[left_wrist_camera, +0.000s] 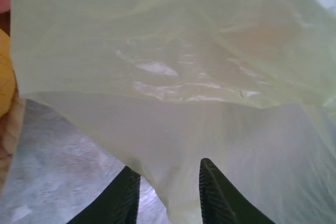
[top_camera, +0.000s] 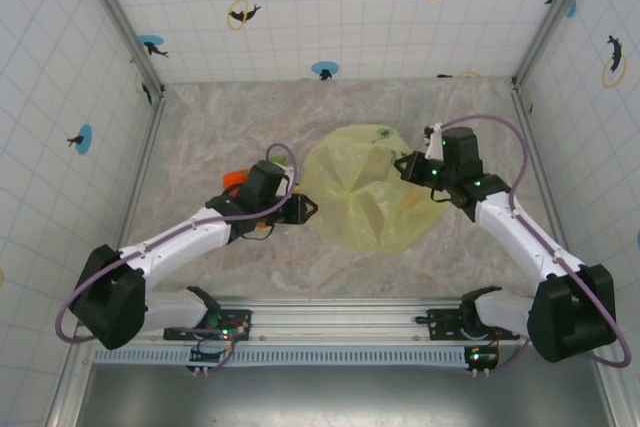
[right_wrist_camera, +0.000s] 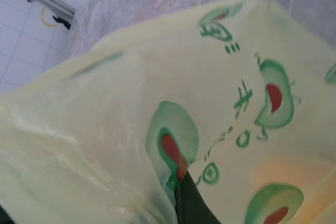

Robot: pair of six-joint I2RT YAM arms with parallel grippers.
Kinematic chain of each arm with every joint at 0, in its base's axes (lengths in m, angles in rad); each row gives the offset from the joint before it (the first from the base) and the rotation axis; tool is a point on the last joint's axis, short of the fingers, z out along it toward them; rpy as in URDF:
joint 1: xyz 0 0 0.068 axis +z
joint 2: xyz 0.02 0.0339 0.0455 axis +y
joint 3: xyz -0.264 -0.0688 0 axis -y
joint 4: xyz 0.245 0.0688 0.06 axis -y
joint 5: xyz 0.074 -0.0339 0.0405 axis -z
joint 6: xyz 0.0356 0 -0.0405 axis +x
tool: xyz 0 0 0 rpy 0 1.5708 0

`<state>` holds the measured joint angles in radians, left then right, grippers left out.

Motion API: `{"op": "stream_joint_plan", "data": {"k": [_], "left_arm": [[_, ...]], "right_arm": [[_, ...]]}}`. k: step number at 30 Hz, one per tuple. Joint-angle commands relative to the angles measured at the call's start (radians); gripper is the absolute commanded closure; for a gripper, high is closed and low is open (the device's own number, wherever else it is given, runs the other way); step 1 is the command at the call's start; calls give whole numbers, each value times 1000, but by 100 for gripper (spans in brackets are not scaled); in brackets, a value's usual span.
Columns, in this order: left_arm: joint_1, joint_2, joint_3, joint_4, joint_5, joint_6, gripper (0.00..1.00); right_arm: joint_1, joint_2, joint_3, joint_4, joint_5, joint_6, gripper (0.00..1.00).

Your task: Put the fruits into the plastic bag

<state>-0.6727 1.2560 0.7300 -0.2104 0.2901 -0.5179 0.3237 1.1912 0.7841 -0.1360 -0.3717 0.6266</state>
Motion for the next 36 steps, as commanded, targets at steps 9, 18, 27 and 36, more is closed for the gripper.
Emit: {"op": "stream_joint_plan", "data": {"k": [9, 18, 27, 36], "left_arm": [[133, -142, 137, -241, -189, 166, 27], [208, -13, 237, -327, -353, 274, 14], [210, 157, 295, -345, -442, 329, 8], [211, 261, 328, -333, -467, 347, 15]], "right_arm": [[32, -15, -54, 266, -21, 169, 100], [36, -6, -46, 280, -29, 162, 100], [32, 2, -52, 286, -43, 156, 100], [31, -4, -69, 294, -45, 158, 100]]}}
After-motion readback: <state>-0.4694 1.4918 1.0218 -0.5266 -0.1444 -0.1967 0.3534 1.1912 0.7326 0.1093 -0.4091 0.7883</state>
